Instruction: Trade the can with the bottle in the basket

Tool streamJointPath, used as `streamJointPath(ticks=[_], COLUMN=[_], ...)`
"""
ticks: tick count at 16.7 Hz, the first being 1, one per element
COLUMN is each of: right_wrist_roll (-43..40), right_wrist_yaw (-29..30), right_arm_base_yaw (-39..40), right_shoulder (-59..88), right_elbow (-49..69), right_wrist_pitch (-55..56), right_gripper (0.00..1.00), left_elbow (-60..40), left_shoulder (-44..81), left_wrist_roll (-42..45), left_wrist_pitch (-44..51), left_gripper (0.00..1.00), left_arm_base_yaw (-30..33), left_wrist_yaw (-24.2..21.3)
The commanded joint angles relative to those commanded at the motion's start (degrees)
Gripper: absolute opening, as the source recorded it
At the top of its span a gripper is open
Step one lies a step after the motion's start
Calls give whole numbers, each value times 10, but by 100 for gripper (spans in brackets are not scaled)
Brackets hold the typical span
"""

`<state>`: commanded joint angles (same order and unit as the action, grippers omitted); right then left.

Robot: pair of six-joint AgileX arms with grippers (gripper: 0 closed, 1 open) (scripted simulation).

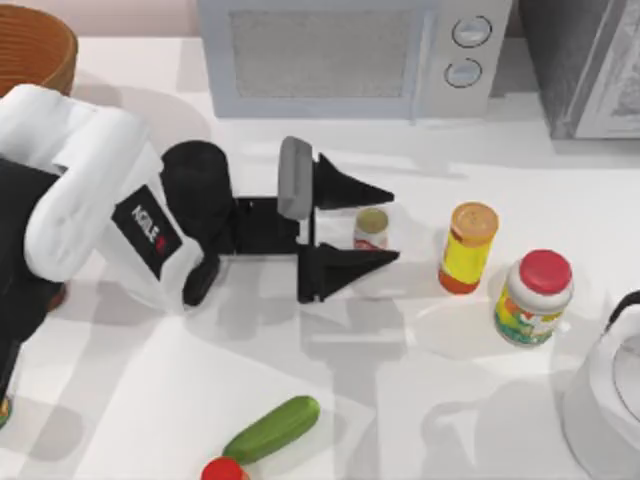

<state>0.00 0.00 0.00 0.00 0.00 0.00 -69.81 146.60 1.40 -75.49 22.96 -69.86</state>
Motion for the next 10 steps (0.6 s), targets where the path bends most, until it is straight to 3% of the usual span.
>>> streamJointPath(ticks=[10], right_wrist_roll=[0], right_wrist_yaw=[0], right_arm_base_yaw=[0], right_shoulder=[0], right_elbow=[0], right_wrist_pitch=[0], right_gripper=[100], left_elbow=[3], left_shoulder=[-6], left_wrist_roll=[0], left_wrist_pitch=[4], left_gripper=[100], left_arm_base_yaw=[-4], left_wrist_yaw=[4])
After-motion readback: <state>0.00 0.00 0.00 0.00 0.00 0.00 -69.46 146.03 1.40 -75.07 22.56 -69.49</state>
